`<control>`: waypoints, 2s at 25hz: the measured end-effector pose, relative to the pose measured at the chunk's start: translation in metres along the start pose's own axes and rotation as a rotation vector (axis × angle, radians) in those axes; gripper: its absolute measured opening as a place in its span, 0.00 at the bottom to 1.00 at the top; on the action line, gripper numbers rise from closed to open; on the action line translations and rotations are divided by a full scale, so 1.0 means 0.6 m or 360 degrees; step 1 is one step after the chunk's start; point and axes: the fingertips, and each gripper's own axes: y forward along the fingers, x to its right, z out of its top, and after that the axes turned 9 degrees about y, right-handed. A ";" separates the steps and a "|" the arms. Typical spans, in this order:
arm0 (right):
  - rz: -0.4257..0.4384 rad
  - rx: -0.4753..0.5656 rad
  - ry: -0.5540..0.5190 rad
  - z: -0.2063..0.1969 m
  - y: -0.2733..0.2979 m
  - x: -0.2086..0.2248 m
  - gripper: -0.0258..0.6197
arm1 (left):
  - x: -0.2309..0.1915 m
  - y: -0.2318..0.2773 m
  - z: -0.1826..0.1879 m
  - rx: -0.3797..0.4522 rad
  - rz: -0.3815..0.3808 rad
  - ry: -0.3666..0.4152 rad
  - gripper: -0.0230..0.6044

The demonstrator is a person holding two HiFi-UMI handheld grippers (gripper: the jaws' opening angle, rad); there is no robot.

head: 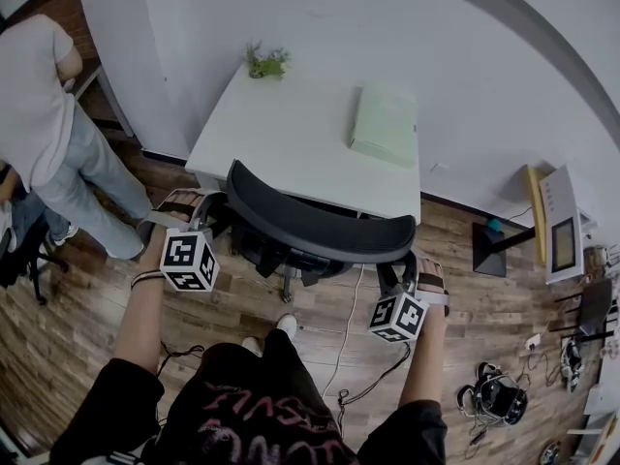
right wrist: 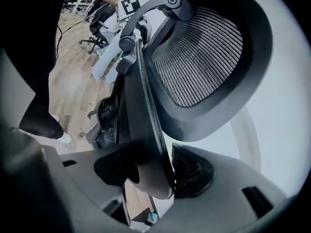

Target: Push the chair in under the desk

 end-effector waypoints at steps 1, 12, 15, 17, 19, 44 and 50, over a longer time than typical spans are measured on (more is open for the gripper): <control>-0.0009 -0.0005 0.0001 -0.002 -0.002 0.001 0.40 | 0.000 -0.002 -0.002 -0.0004 0.0004 -0.0001 0.40; -0.0115 -0.0046 0.0129 -0.013 -0.045 0.013 0.42 | -0.008 -0.044 -0.017 0.0078 0.0117 -0.0208 0.40; -0.0154 -0.0034 0.0202 -0.014 -0.067 0.013 0.42 | -0.012 -0.062 -0.015 0.0126 0.0161 -0.0285 0.40; -0.0177 -0.0038 0.0248 -0.014 -0.084 0.008 0.42 | -0.010 -0.074 -0.012 0.0145 0.0186 -0.0291 0.40; -0.0186 -0.0046 0.0309 -0.012 -0.102 -0.002 0.41 | -0.005 -0.088 -0.009 0.0155 0.0208 -0.0307 0.37; -0.0333 0.0400 0.1188 0.070 -0.194 -0.008 0.09 | 0.009 -0.174 0.059 0.0439 0.0429 -0.0993 0.07; -0.0321 0.0522 0.1339 0.079 -0.213 0.001 0.09 | 0.012 -0.198 0.088 0.0484 0.0517 -0.1146 0.06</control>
